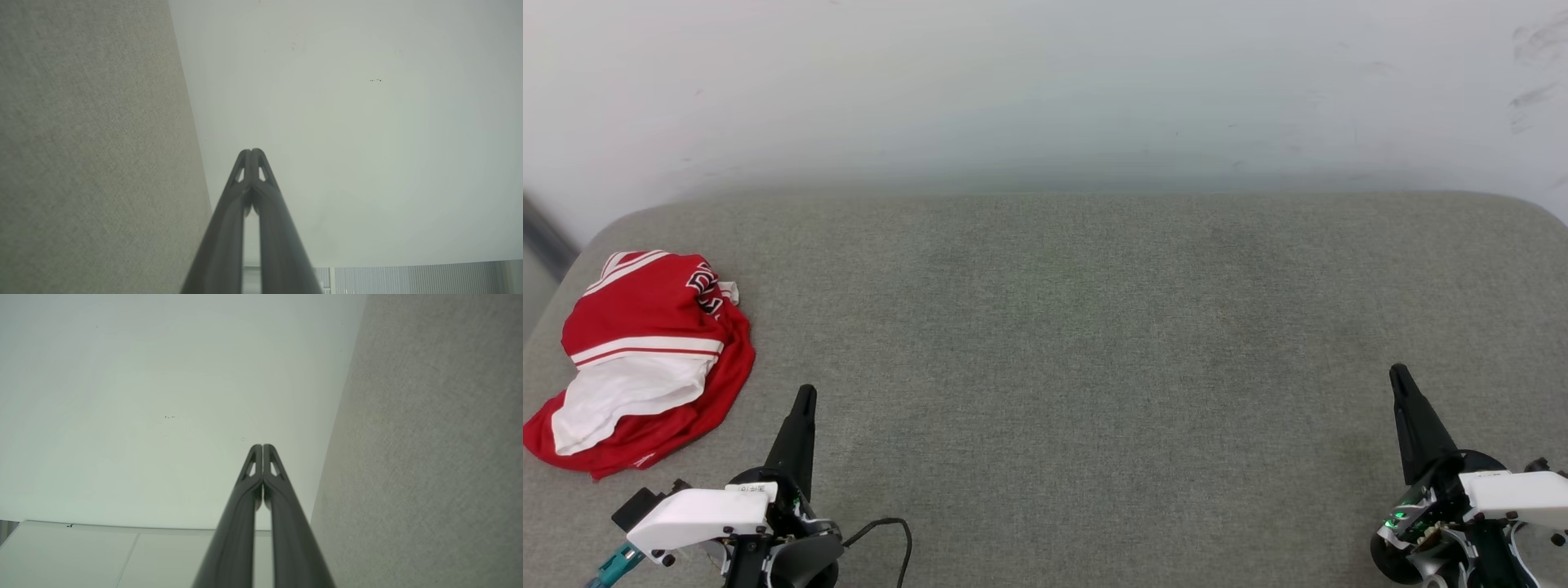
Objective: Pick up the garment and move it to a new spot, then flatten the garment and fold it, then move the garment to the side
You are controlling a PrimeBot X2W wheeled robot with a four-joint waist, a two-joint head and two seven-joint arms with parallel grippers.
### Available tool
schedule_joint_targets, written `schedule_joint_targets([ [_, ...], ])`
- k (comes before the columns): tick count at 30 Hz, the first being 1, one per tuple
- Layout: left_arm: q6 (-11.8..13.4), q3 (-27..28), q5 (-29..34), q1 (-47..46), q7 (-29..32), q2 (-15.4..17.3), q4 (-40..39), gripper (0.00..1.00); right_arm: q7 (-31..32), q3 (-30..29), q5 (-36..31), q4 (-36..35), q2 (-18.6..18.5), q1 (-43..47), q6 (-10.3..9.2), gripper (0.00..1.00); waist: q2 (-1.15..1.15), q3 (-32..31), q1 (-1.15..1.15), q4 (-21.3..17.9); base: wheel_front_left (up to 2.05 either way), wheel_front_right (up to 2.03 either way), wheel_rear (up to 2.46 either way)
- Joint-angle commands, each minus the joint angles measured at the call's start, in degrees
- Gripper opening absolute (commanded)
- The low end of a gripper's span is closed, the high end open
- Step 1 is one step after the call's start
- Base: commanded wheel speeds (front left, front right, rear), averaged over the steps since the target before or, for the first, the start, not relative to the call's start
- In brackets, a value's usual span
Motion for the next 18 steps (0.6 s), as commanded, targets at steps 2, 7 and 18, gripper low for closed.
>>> schedule_joint_targets([
  [2,-0.15,0.07,0.02,-0.30,-0.04,-0.11,0.01,0.00,0.03,0.02,0.08,0.06,0.24,-0.62,-0.02,0.00,0.00,0.00,0.00,0.00,0.00,0.00,0.00],
  [7,-0.15,0.07,0.02,-0.30,-0.04,-0.11,0.01,0.00,0.03,0.02,0.08,0.05,0.24,-0.62,-0.02,0.00,0.00,0.00,0.00,0.00,0.00,0.00,0.00],
  [18,-0.15,0.07,0.02,-0.30,-0.04,-0.11,0.01,0.00,0.03,0.02,0.08,0.05,0.24,-0.62,-0.02,0.00,0.00,0.00,0.00,0.00,0.00,0.00,0.00],
])
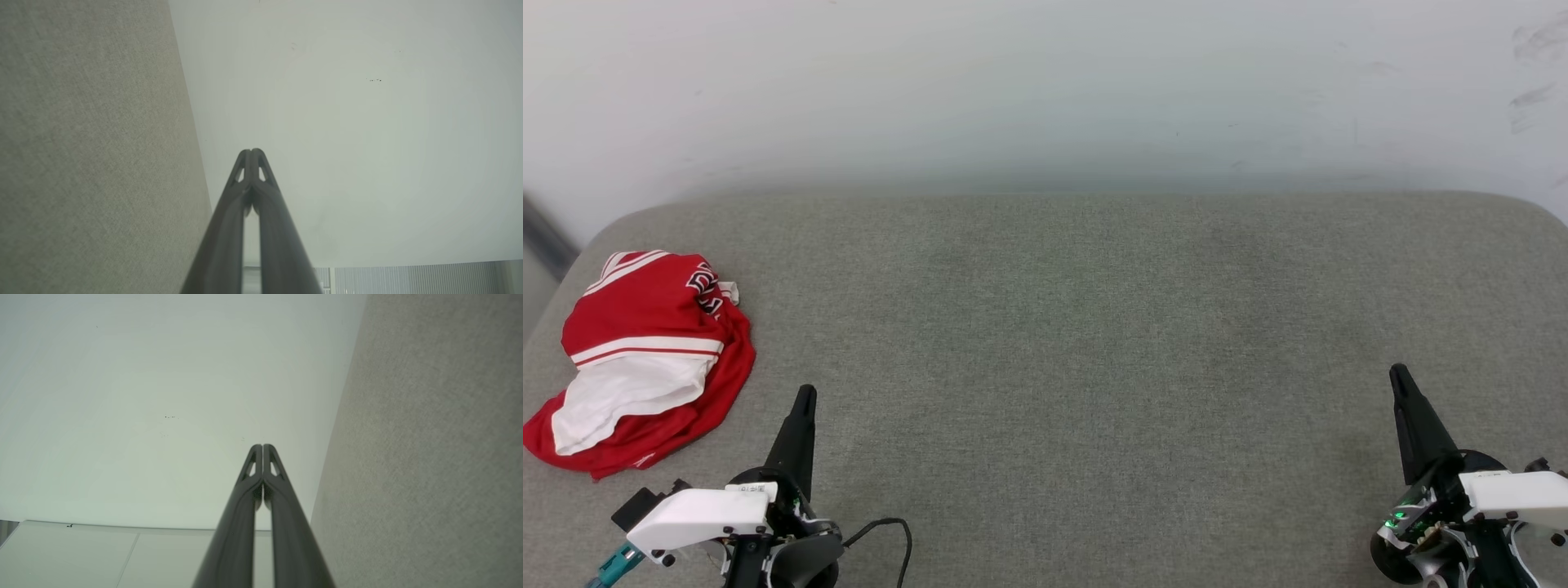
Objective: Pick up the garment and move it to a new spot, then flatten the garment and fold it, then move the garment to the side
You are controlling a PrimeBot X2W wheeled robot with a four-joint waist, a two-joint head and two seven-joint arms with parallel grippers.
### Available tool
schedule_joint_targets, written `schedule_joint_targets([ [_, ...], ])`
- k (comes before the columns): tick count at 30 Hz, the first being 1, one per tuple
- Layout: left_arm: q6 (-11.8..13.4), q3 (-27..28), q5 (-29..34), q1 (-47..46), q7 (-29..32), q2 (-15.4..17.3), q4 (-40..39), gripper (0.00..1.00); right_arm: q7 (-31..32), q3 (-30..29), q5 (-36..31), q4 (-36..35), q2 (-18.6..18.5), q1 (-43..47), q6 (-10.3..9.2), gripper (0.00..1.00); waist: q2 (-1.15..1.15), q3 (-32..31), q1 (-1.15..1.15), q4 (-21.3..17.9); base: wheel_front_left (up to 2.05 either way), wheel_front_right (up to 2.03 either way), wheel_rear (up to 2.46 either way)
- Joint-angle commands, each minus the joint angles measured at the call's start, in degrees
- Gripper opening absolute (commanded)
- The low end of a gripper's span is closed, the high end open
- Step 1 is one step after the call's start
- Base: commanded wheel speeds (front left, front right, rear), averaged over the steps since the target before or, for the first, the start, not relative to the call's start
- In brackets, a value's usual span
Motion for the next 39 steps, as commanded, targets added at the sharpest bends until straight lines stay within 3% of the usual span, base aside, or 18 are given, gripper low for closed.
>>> schedule_joint_targets([
  [1,-0.15,0.07,0.02,-0.30,-0.04,-0.11,0.01,0.00,0.03,0.02,0.08,0.05,0.24,-0.62,-0.02,0.00,0.00,0.00,0.00,0.00,0.00,0.00,0.00],
  [8,-0.15,0.07,0.02,-0.31,-0.04,-0.11,0.01,0.00,0.03,0.02,0.08,0.05,0.24,-0.62,-0.02,0.00,0.00,0.00,0.00,0.00,0.00,0.00,0.00],
  [9,0.01,-0.05,0.01,0.07,-0.01,0.00,0.19,1.00,-0.01,0.01,-0.01,0.16,0.00,0.10,0.00,1.00,0.00,0.00,0.00,0.00,0.00,0.00,0.00],
  [25,0.02,-3.81,2.70,0.20,-3.93,-0.04,-1.53,1.00,-3.06,1.96,-1.18,-2.04,-0.18,1.61,0.00,1.00,0.00,0.01,0.00,0.05,0.00,0.00,0.00],
  [39,0.02,-5.53,17.05,0.25,-7.38,-0.02,-6.17,1.00,-7.29,4.44,-11.97,-4.24,-2.07,1.92,0.00,1.00,0.00,-0.12,0.00,0.23,0.00,0.00,0.00],
])
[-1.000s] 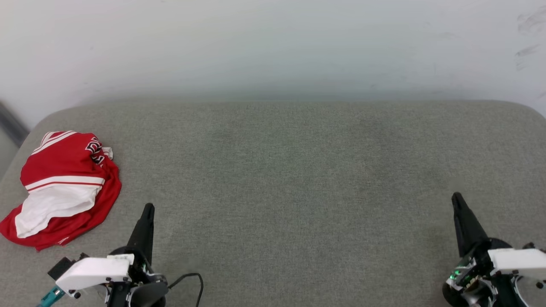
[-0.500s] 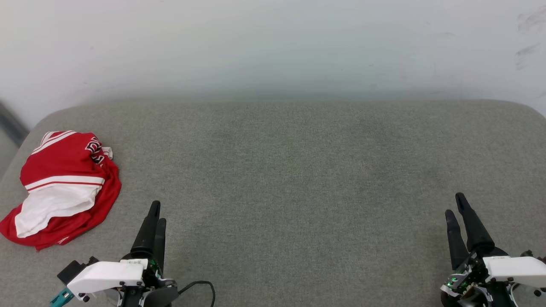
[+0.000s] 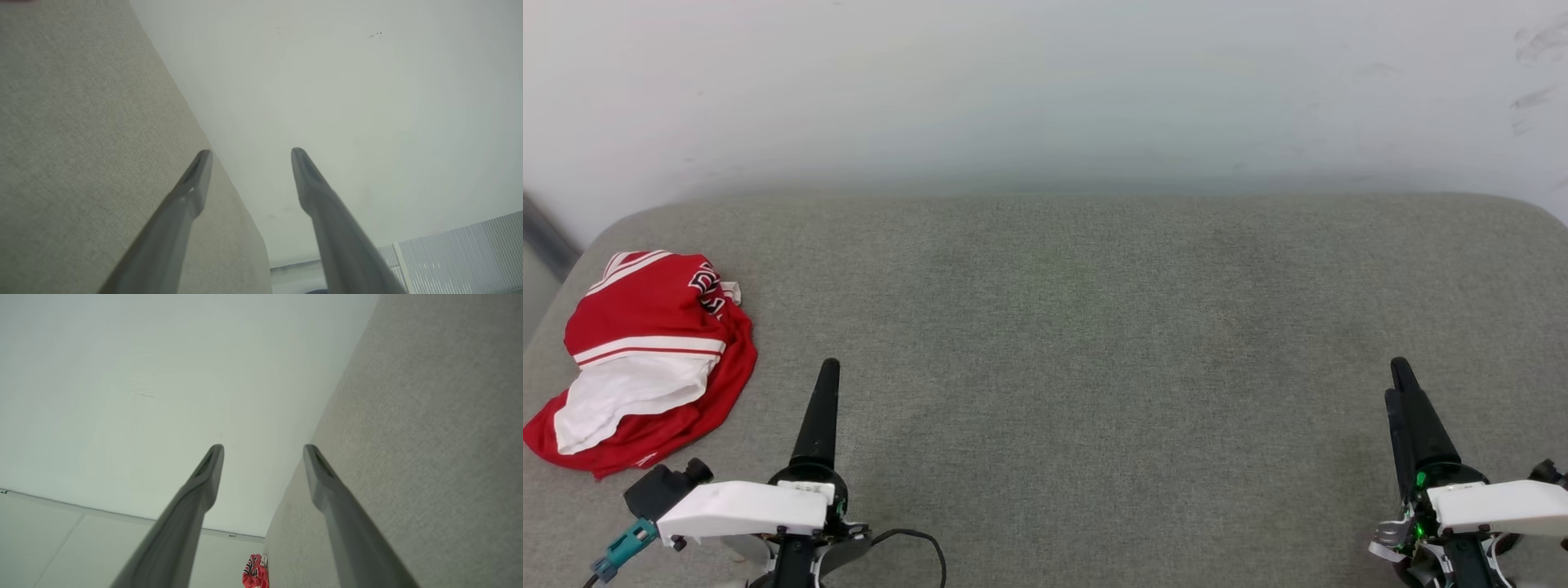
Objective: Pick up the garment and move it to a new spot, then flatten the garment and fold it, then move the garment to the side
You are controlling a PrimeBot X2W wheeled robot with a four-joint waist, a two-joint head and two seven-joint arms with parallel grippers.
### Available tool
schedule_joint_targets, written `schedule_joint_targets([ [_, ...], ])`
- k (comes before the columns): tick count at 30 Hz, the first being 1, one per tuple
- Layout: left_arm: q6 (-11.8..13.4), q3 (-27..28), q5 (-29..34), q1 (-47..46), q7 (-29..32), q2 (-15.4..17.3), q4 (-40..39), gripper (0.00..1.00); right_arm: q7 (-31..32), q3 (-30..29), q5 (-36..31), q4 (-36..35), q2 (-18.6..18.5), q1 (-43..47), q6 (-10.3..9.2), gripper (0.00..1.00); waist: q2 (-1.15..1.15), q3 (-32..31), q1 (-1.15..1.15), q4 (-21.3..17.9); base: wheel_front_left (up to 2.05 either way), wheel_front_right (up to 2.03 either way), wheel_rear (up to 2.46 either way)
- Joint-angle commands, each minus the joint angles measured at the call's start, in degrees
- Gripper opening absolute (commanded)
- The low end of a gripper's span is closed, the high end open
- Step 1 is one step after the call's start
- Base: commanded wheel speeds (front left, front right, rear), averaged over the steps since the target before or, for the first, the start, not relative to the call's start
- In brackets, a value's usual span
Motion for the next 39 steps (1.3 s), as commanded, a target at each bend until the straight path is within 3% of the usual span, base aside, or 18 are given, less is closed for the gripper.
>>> schedule_joint_targets([
  [1,-0.01,-0.44,2.21,-1.32,-0.57,0.11,-1.33,1.00,-0.48,0.15,-2.01,-1.26,-0.74,-0.58,0.01,1.00,0.00,-0.02,0.00,0.00,0.00,0.00,0.00],
  [19,0.65,-3.30,25.76,-1.15,-4.29,0.14,-2.11,1.00,-2.24,0.01,-32.56,-5.25,-0.08,0.27,0.01,1.00,0.00,-0.05,0.00,-0.01,0.00,0.00,0.00],
  [39,1.44,-4.87,40.57,-1.19,-7.68,0.16,-1.67,1.00,-0.88,-0.62,-50.84,-9.23,1.01,2.09,0.01,1.00,0.00,0.04,0.00,0.16,0.00,0.00,0.00],
])
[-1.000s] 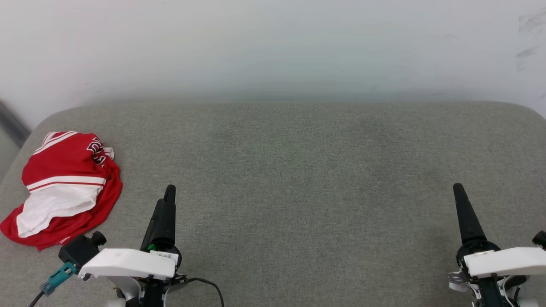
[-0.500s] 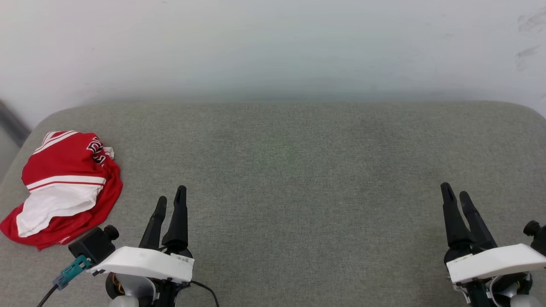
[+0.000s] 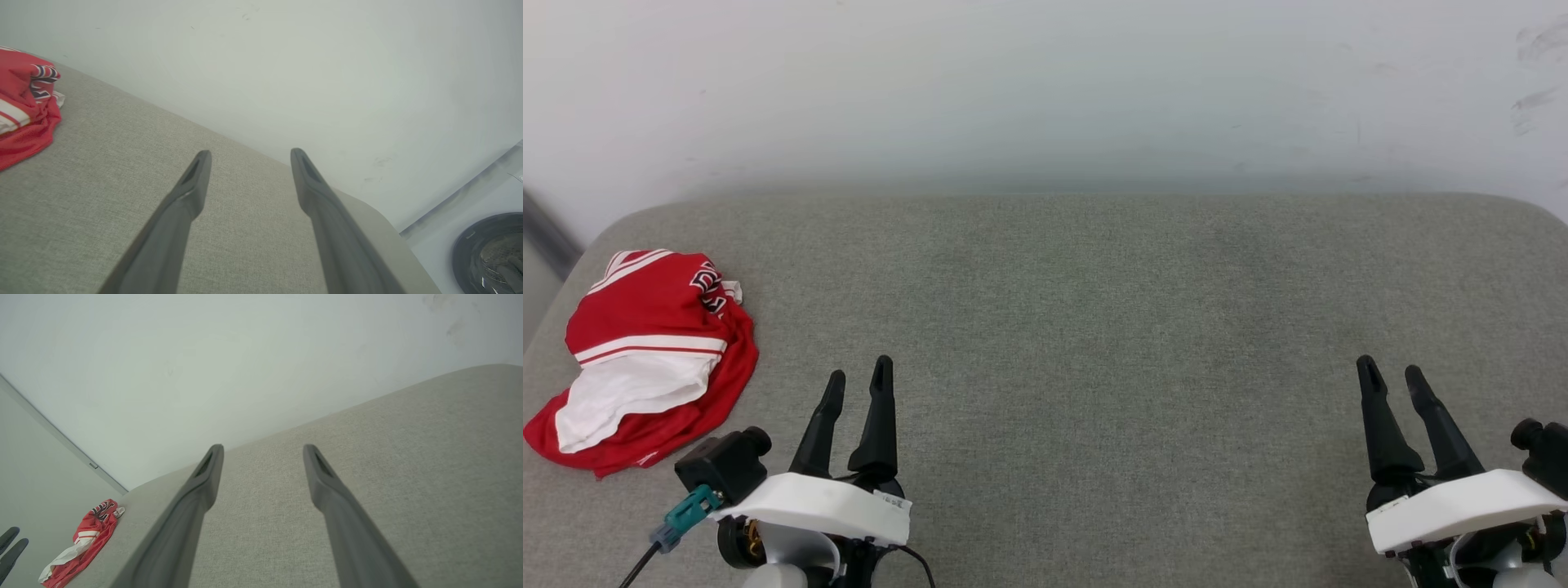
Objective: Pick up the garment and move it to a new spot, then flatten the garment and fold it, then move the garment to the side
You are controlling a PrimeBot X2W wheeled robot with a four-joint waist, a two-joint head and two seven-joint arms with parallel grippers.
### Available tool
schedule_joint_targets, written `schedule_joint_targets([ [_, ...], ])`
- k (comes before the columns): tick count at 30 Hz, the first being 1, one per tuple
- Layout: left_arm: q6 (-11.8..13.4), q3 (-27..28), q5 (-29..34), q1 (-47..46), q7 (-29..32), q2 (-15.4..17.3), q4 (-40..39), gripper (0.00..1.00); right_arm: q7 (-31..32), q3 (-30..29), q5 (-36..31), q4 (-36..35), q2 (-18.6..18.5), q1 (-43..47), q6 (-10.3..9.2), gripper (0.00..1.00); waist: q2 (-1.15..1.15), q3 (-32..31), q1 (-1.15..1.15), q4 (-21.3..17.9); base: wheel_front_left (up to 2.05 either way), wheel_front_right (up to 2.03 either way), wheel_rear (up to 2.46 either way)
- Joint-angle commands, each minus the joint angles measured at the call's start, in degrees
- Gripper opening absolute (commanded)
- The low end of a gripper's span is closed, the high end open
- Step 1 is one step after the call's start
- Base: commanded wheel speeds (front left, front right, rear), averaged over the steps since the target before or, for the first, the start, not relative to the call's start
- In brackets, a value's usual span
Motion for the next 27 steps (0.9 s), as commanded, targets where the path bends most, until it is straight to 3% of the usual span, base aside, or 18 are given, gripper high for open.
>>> schedule_joint_targets([
  [1,0.07,-0.25,1.70,-1.03,-0.51,0.13,-0.64,1.00,0.07,-0.15,-1.91,-1.08,0.14,-0.09,0.01,1.00,0.00,-0.01,0.00,0.01,0.00,0.00,0.00],
  [27,2.34,-1.77,15.18,-0.76,-3.98,0.14,2.11,1.00,0.74,-0.71,-16.07,-3.74,0.63,1.76,0.00,1.00,0.00,-0.31,0.00,0.22,0.00,0.00,0.00],
])
